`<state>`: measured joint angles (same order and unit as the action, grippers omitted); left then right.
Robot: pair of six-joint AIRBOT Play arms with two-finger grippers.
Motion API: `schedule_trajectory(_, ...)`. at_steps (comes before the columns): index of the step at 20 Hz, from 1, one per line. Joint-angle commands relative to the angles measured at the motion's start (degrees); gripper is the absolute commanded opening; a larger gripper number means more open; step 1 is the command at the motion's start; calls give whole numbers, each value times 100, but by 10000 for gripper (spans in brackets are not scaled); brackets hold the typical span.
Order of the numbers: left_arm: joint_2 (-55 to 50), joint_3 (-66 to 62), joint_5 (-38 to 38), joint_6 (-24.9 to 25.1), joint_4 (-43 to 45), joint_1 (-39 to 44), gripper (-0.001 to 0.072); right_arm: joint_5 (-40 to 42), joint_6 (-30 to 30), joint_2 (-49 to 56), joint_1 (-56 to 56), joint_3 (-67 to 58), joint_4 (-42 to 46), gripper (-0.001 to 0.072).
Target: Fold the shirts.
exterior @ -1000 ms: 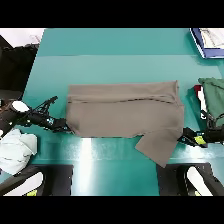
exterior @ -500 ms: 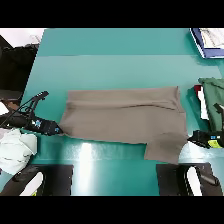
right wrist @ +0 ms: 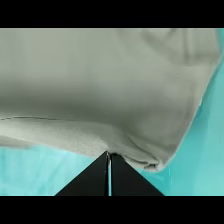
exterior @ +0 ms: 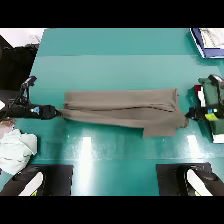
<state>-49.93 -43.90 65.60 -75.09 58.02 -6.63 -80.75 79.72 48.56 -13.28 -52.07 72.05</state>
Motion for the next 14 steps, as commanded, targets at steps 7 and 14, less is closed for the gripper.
schedule_trajectory(7,-1587,-820,-1152,-142,-251,-2,23,555,-9,2400,214,-1768,-72,12)
schedule_trajectory(14,-2354,-1123,-2400,-146,-1108,-2,28,1366,-17,3578,212,-2516,-1121,16)
